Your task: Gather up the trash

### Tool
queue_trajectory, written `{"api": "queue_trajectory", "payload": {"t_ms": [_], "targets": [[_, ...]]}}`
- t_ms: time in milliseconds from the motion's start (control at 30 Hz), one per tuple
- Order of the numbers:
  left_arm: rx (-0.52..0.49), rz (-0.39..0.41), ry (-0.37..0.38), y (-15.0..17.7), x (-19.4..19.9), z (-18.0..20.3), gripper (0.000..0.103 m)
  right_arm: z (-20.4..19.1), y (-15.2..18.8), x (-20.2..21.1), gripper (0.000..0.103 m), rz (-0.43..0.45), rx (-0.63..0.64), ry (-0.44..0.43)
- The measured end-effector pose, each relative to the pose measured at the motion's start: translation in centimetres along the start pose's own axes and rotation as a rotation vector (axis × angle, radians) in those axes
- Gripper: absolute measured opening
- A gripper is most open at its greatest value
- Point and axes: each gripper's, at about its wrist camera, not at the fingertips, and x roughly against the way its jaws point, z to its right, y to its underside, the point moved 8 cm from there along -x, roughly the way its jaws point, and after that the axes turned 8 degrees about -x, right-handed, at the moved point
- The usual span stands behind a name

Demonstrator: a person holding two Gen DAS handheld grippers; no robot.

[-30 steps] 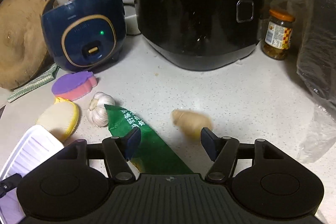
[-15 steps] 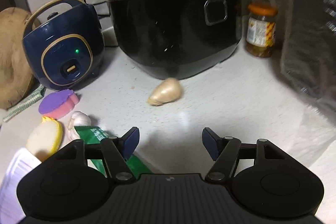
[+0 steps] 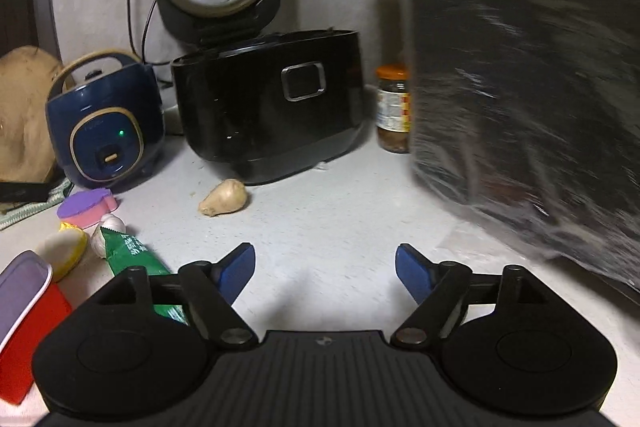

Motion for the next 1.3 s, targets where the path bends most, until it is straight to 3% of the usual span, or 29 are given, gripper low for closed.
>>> {"api": "queue_trajectory", "payload": {"t_ms": [233,400,500,633,700,767,867,1000,1033,1300], "targets": [[-0.26,-0.071,-0.155,0.5,-3.7,3.1,0.018,2.3,1.4,1.1,0.078,0.023,0.016,0.069],[-0.355,-0.142,-0.187,1.2,-5.6,5.0,0.021,2.5,1.8,0.8,0.078,0.007,-0.004,0.049],[-0.304,-0.156,-0.136,0.9,-5.8,5.1,0.034,1.8,2.1,0.6,0.078,-0.002,0.01,0.037],[-0.169,-0.172,0.034,0.4,-6.1,4.9,0.035,1.2,2.2,0.3,0.078,-0.01,0.014,0.026],[-0.09,-0.178,0.084,0.4,-6.0,4.4,0.031,0.9,2.3,0.2,0.078,-0.013,0.009,0.02],[-0.079,-0.127,0.076,-0.3,-5.3,3.8,0.032,0.7,2.3,0.2,0.078,-0.01,0.01,0.015],[-0.102,-0.066,-0.017,-1.3,-4.0,2.1,0.031,0.4,2.5,0.2,0.078,-0.012,0.017,0.009],[-0.095,-0.128,-0.002,-0.6,-5.4,1.1,0.031,0.1,2.6,0.2,0.078,-0.015,0.016,0.0],[-0.1,-0.135,0.002,-0.3,-5.8,1.1,0.035,0.0,2.6,0.2,0.078,-0.014,0.015,-0.005],[-0.161,-0.137,-0.043,-0.2,-7.2,2.6,0.043,-0.6,2.9,1.2,0.078,-0.009,0.056,-0.007]]}}
